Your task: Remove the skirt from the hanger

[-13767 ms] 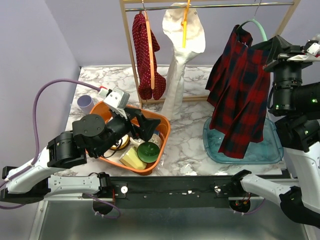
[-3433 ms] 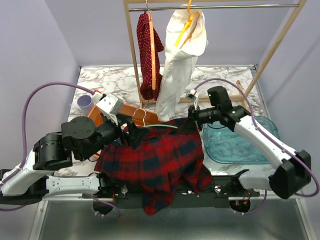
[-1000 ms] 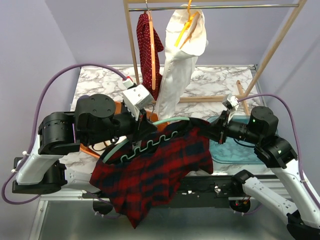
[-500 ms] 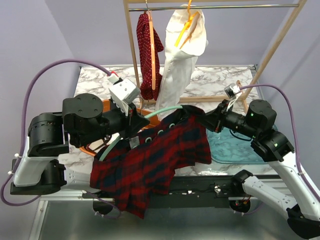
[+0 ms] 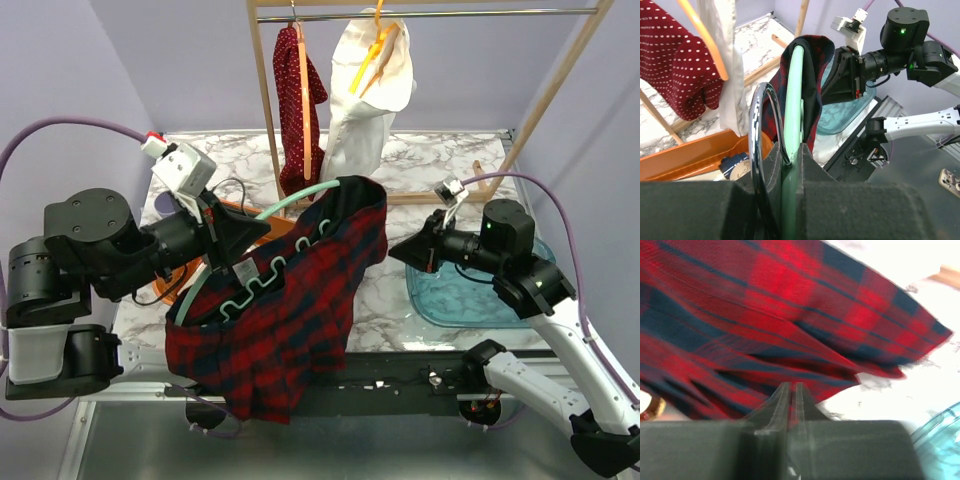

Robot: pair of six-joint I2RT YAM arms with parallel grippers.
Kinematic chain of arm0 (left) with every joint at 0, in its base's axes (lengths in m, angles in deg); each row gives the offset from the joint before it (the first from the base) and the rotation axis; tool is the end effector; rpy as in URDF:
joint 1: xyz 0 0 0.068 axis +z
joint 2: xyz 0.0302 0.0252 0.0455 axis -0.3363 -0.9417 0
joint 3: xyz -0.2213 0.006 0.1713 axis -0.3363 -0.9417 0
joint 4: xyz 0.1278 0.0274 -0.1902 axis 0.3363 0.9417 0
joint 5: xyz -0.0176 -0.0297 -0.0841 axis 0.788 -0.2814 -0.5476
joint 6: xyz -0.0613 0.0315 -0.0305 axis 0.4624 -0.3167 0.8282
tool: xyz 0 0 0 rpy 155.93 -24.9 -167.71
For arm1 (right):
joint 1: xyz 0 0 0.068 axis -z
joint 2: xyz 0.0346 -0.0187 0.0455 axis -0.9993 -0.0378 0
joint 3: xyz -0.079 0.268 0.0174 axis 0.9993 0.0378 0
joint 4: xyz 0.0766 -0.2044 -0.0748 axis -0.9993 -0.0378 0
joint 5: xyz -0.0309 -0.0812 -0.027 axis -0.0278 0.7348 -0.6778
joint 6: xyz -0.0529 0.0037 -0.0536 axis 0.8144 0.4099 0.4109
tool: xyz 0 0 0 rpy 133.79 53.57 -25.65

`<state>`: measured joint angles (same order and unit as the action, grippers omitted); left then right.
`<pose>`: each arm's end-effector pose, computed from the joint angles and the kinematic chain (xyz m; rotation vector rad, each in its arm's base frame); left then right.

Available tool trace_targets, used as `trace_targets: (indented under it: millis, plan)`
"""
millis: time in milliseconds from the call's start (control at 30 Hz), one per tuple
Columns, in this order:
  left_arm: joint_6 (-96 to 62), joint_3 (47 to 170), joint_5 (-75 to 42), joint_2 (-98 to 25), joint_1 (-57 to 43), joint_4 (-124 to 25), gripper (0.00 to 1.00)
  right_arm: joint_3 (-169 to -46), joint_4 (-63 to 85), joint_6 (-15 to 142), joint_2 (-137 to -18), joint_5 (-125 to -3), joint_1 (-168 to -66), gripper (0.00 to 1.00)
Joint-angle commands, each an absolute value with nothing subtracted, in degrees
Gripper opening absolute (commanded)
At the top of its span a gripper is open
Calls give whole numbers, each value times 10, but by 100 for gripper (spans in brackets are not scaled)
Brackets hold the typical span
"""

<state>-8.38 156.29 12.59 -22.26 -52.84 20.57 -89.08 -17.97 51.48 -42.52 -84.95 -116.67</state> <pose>0.0459 -0.0706 0.5413 0.5341 1.7315 -0.8700 0.1181 0.1001 0.3666 -0.5363 1.9189 1.0269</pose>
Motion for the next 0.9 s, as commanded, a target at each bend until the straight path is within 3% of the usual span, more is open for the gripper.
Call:
trace_targets:
  millis: [0, 133, 167, 200, 533, 600, 667, 700, 800, 867]
  plan:
    - [-73, 1578, 101, -228, -527, 133, 0, -919, -177, 571, -416, -974, -1164, 54]
    - [-69, 1560, 97, -219, -528, 131, 0, -932, -175, 592, -383, -959, -1164, 76]
    - [-68, 1556, 95, -218, -527, 131, 0, -939, -176, 605, -380, -964, -1164, 92]
    - [-68, 1555, 92, -218, -527, 127, 0, -945, -177, 611, -381, -960, -1164, 96]
    - [-61, 1541, 65, -222, -527, 114, 0, -977, -107, 623, -471, -981, -1164, 98]
    - [-60, 1539, 64, -223, -528, 115, 0, -989, -98, 619, -489, -963, -1164, 90]
    - [-60, 1541, 67, -224, -528, 117, 0, -1000, -94, 619, -497, -944, -1164, 60]
    - [-57, 1545, 71, -224, -528, 123, 0, -999, -96, 612, -499, -911, -1164, 36]
    - [-55, 1558, 99, -220, -527, 140, 0, -971, -123, 604, -492, -825, -1164, 19]
    - [-55, 1565, 116, -214, -527, 144, 0, -943, -138, 600, -492, -782, -1163, 16]
